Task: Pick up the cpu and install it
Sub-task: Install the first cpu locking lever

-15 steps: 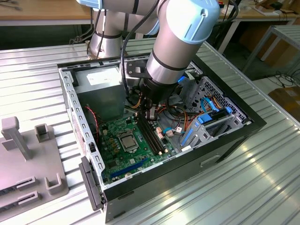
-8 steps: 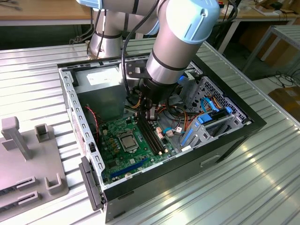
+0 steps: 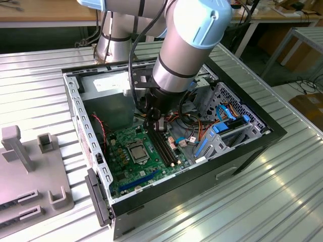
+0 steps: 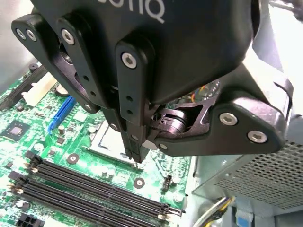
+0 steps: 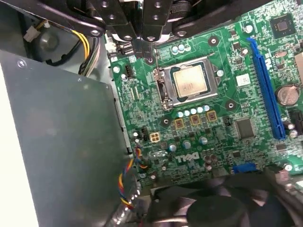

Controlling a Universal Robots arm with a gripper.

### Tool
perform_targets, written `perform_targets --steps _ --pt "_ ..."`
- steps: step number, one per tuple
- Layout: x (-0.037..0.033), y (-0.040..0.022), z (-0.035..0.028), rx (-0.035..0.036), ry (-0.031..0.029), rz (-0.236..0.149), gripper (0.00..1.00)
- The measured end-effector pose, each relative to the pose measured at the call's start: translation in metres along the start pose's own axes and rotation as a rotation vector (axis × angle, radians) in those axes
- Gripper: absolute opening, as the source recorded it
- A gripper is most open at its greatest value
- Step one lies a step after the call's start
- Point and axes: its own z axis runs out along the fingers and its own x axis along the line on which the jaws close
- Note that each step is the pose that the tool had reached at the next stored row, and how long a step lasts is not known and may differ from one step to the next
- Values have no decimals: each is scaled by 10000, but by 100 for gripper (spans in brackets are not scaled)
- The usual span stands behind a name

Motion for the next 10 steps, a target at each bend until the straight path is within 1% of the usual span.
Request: perform_targets --steps 1,10 --pt "99 -23 -6 -17 9 -117 11" --pt "99 -23 -6 -19 10 -129 11"
